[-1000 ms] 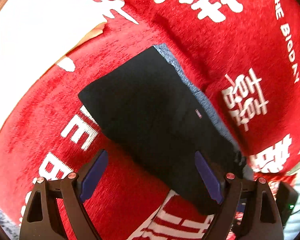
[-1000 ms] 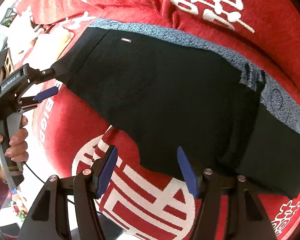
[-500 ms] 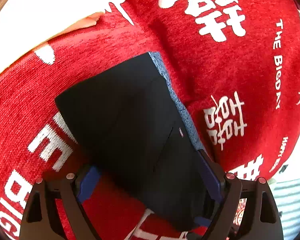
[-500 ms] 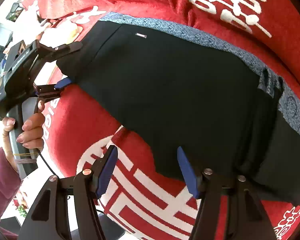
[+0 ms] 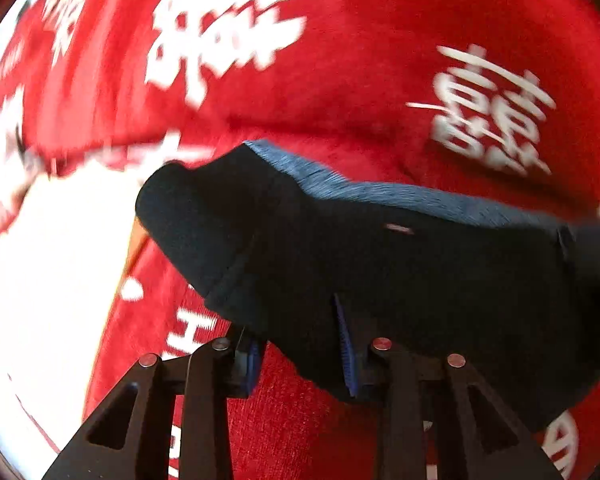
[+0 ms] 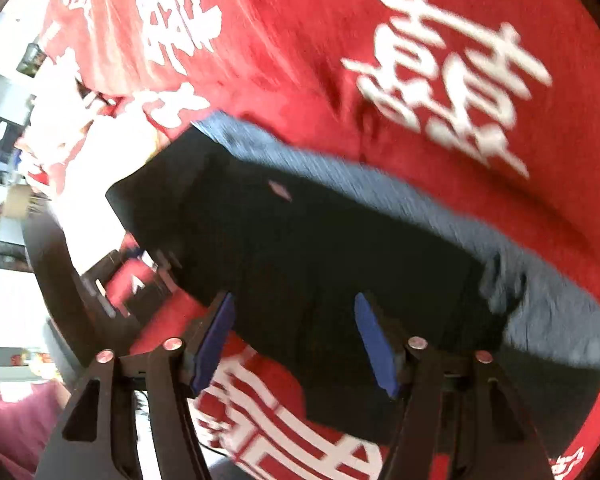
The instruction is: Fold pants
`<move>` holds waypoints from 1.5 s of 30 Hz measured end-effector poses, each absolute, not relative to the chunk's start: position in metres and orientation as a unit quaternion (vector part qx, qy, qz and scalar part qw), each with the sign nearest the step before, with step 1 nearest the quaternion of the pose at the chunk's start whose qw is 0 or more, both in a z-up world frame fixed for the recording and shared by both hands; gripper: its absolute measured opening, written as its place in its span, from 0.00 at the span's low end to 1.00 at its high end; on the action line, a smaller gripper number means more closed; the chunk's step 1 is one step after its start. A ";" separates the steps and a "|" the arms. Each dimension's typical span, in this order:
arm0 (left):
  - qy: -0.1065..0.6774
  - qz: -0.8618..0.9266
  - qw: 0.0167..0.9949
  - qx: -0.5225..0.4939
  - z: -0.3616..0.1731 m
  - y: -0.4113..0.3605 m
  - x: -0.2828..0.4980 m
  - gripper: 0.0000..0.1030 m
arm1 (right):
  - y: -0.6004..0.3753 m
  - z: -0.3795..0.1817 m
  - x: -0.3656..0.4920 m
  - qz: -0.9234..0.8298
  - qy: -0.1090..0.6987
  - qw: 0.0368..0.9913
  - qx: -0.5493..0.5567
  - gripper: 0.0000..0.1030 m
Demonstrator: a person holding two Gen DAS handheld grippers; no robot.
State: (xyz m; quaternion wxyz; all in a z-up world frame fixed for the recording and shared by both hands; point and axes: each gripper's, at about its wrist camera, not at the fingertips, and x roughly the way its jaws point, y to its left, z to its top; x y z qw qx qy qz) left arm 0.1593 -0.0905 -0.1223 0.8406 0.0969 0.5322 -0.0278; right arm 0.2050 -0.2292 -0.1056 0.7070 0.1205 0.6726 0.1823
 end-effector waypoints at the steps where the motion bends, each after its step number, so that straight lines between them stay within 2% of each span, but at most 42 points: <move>1: 0.523 -0.031 0.843 0.120 -0.121 -0.099 0.157 0.32 | -0.223 -0.101 0.221 0.200 0.676 0.697 0.131 0.80; 8: 0.503 -0.036 0.843 0.185 -0.121 -0.115 0.154 0.32 | -0.134 -0.088 0.297 0.302 0.706 0.628 0.125 0.80; 15: 0.503 -0.030 0.841 0.199 -0.124 -0.117 0.151 0.32 | -0.031 -0.126 0.309 0.332 0.766 0.549 -0.050 0.80; 16: 0.503 -0.029 0.840 0.199 -0.123 -0.118 0.151 0.32 | -0.029 -0.132 0.306 0.327 0.771 0.543 -0.063 0.77; 17: 0.505 -0.029 0.840 0.199 -0.123 -0.119 0.151 0.32 | -0.030 -0.137 0.304 0.323 0.774 0.540 -0.070 0.66; 18: 0.509 -0.033 0.838 0.195 -0.122 -0.120 0.151 0.32 | -0.035 -0.141 0.302 0.321 0.777 0.538 -0.065 0.26; 19: 0.511 -0.037 0.837 0.193 -0.120 -0.122 0.150 0.32 | -0.042 -0.143 0.302 0.318 0.778 0.539 -0.051 0.19; 27: 0.466 -0.103 0.854 0.205 -0.066 -0.177 0.134 0.32 | -0.161 -0.088 0.278 0.328 0.707 0.617 0.103 0.17; 35: 0.436 -0.215 0.848 0.210 -0.013 -0.282 0.107 0.32 | -0.326 -0.038 0.212 0.285 0.616 0.685 0.264 0.18; 40: 0.434 -0.291 0.820 0.234 -0.016 -0.366 0.076 0.32 | -0.433 -0.033 0.148 0.227 0.575 0.709 0.339 0.18; 45: 0.447 -0.334 0.782 0.278 -0.047 -0.426 0.047 0.32 | -0.511 -0.072 0.088 0.166 0.568 0.698 0.404 0.19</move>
